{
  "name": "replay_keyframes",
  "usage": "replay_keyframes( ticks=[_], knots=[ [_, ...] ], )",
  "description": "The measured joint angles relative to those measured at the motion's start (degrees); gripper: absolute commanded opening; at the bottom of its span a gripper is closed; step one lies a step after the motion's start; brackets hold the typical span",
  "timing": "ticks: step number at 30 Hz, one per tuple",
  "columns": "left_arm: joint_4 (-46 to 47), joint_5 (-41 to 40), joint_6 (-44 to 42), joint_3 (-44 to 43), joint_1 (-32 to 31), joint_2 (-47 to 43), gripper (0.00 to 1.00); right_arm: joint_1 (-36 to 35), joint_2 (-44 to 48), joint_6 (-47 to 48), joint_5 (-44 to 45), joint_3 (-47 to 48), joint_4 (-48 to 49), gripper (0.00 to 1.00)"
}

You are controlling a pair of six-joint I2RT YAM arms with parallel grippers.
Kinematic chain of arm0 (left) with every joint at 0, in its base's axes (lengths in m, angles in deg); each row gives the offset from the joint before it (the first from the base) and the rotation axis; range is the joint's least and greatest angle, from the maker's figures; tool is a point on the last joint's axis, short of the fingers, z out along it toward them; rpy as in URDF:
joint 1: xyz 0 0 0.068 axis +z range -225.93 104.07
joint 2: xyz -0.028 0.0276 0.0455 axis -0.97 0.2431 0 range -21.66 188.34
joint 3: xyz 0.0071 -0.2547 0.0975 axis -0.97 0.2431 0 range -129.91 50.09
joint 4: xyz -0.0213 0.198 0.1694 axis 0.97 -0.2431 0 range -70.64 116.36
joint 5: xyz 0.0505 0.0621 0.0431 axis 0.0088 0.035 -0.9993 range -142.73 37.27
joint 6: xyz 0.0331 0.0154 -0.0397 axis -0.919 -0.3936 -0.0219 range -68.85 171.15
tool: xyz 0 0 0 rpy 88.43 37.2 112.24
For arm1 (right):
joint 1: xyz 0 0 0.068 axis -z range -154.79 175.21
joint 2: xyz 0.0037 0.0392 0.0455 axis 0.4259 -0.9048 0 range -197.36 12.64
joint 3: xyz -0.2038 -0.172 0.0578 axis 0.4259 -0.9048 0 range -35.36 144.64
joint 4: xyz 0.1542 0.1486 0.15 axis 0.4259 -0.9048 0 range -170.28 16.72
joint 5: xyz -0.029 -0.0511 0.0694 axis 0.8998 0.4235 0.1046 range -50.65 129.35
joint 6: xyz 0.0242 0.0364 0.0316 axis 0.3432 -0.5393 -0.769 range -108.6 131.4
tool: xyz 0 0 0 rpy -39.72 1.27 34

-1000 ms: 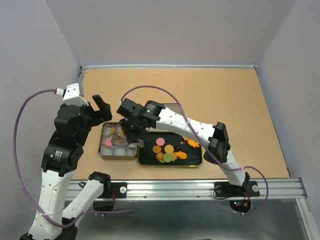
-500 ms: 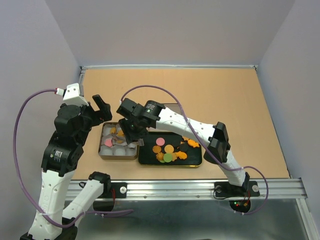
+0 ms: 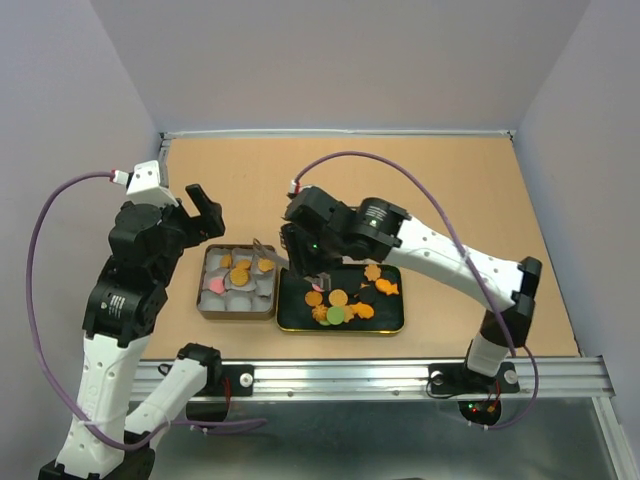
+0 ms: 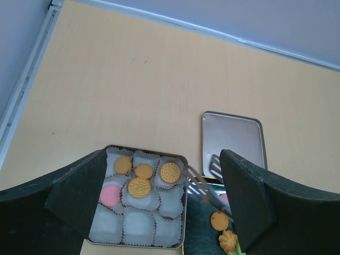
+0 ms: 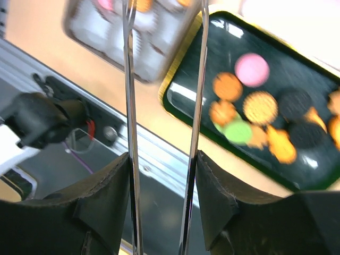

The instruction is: Pack the cookies

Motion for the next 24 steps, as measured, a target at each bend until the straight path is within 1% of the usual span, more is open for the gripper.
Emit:
replay_keyframes(
  ticks=[3,5,8,12,16,24],
  knots=[
    [0.2,0.6,0.0,0.0,0.0,0.5,0.99,0.0,6.6,-2.1,2.1,-7.3,-0.1,0.55],
    [0.5,1.2,0.0,0.0,0.0,0.9,0.99,0.0,9.4,-3.6,3.2,-11.8,-0.4,0.56],
    [0.9,1.8,0.3,0.0,-0.1,1.0,0.99,0.0,12.0,-6.1,3.9,-18.3,-1.0,0.56],
    [1.2,2.6,0.6,0.0,-0.1,1.0,0.99,0.0,12.5,-8.4,4.0,-24.1,-2.4,0.56],
    [1.2,3.1,0.8,0.0,-0.1,0.9,0.99,0.0,12.5,-10.0,4.0,-26.1,-3.1,0.56],
    [1.1,3.0,0.9,0.0,-0.1,0.1,0.99,0.0,12.2,-10.7,4.1,-26.3,-3.2,0.56]
  ],
)
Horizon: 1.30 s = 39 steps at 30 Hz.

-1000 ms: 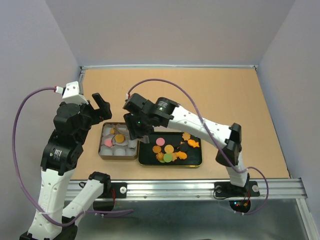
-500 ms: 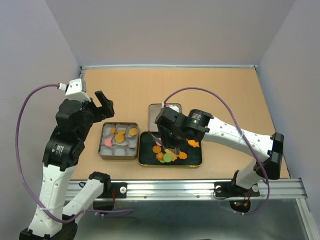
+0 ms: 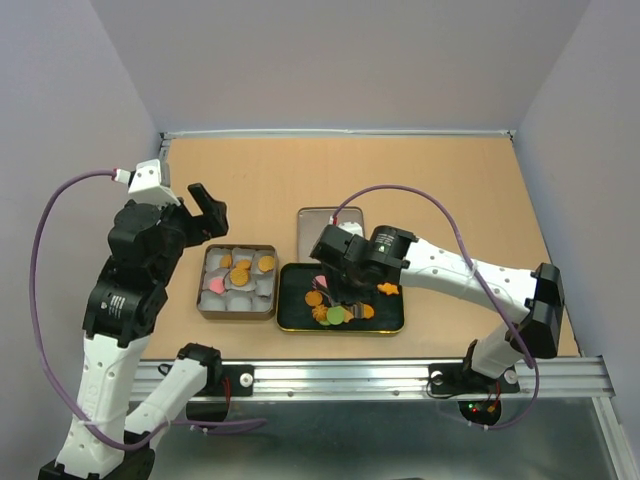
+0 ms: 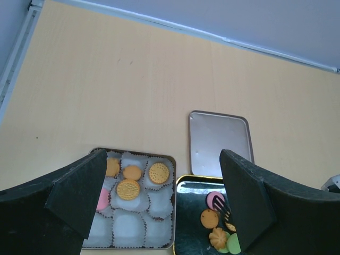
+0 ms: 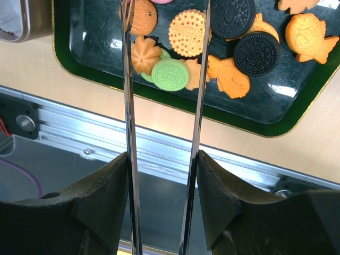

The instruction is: Pack the cookies

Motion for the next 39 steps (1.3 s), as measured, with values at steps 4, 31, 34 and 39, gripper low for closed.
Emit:
replay_keyframes(
  ticks=[4,31,34,39],
  knots=[
    [0.0,0.0,0.0,0.0,0.0,-0.7,0.99,0.0,-2.0,0.1,0.0,0.1,0.0,0.56],
    [-0.8,-1.1,-0.3,0.0,-0.7,-2.7,0.99,0.0,-8.9,1.4,-2.1,4.9,0.0,0.51],
    [-0.8,-1.2,-0.4,0.1,-1.1,-2.7,0.99,0.0,-8.9,1.2,-2.1,4.9,0.0,0.46],
    [-0.8,-1.4,-0.5,0.2,-1.5,-2.7,0.98,0.0,-8.9,0.9,-2.4,4.9,0.0,0.33]
  ],
)
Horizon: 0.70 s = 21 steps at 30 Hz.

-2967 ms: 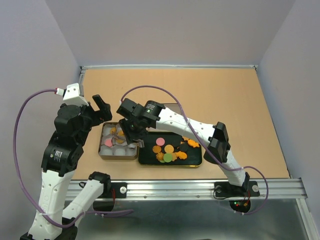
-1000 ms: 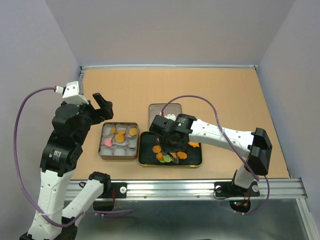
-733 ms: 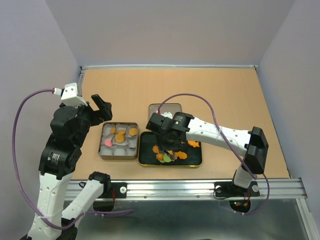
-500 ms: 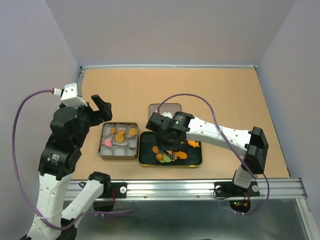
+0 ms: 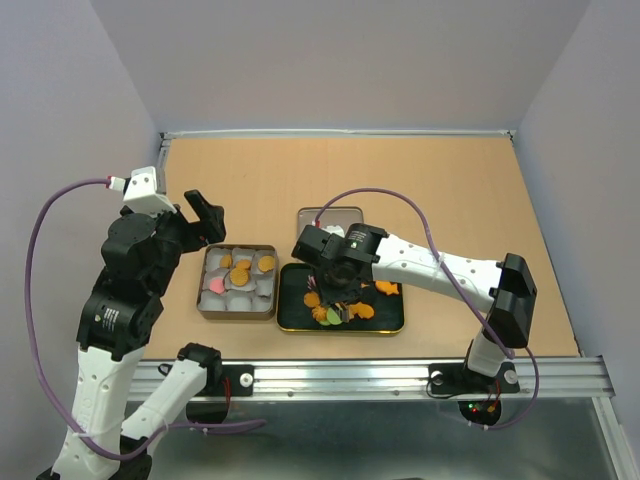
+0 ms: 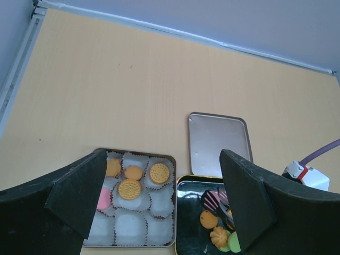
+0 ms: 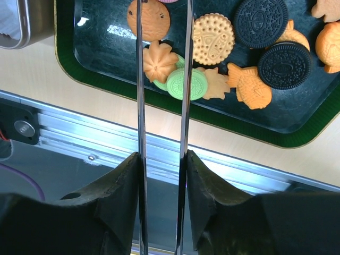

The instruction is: Pack the cookies

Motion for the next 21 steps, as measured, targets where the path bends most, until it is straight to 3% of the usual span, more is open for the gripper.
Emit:
replay_keyframes(
  ticks=[8,17,21],
  knots=[
    [0.0,-0.5,-0.2,0.6,-0.1,-0.2,0.99,0.0,-0.7,0.0,0.1,2.1,-1.6,0.29],
    [0.0,-0.7,-0.2,0.7,-0.2,-0.2,0.99,0.0,-3.5,3.1,1.2,22.8,-3.3,0.25],
    [0.0,-0.8,-0.2,0.7,-0.2,-0.2,0.99,0.0,-3.6,5.2,-1.7,25.6,-1.0,0.24]
  ],
)
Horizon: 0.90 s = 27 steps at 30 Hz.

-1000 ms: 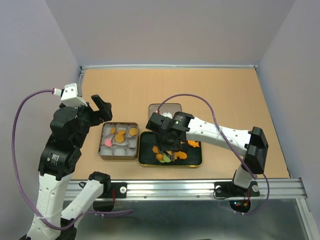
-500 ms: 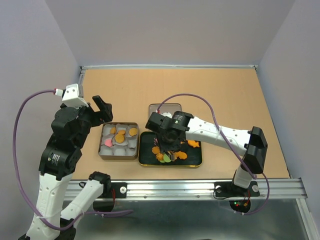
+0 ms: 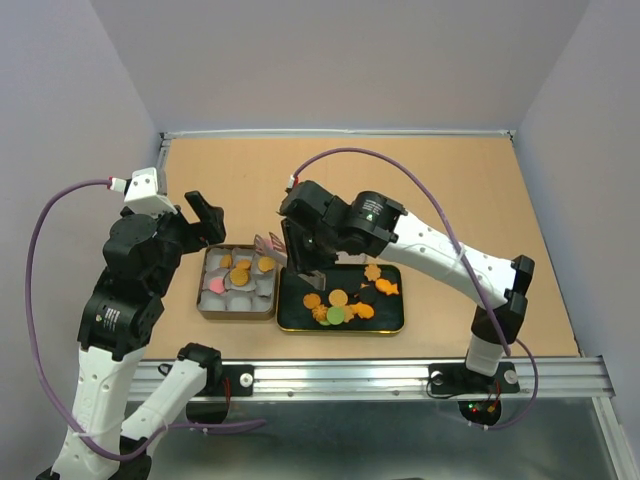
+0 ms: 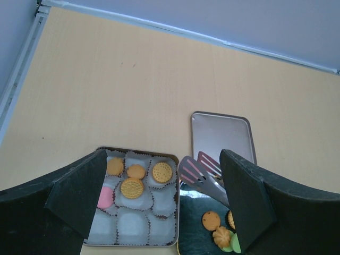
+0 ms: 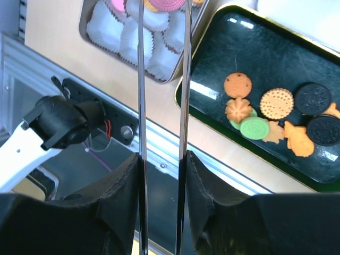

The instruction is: Pack the cookies

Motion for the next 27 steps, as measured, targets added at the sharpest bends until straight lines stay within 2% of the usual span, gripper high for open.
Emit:
replay_keyframes(
  ticks=[12,20,27],
  knots=[
    [0.0,-0.7,0.0,0.0,0.0,0.0,0.99,-3.4,-6.3,1.8,-6.1,-1.6,2.5,0.23],
    [0.0,-1.0,-0.2,0.0,0.0,0.0,0.99,-3.9,-6.8,1.4,-4.9,-3.6,3.3,0.26],
    [0.0,-1.0,-0.4,0.0,0.0,0.0,0.99,-3.8,-6.8,0.8,-2.6,-4.9,3.2,0.36]
  ],
)
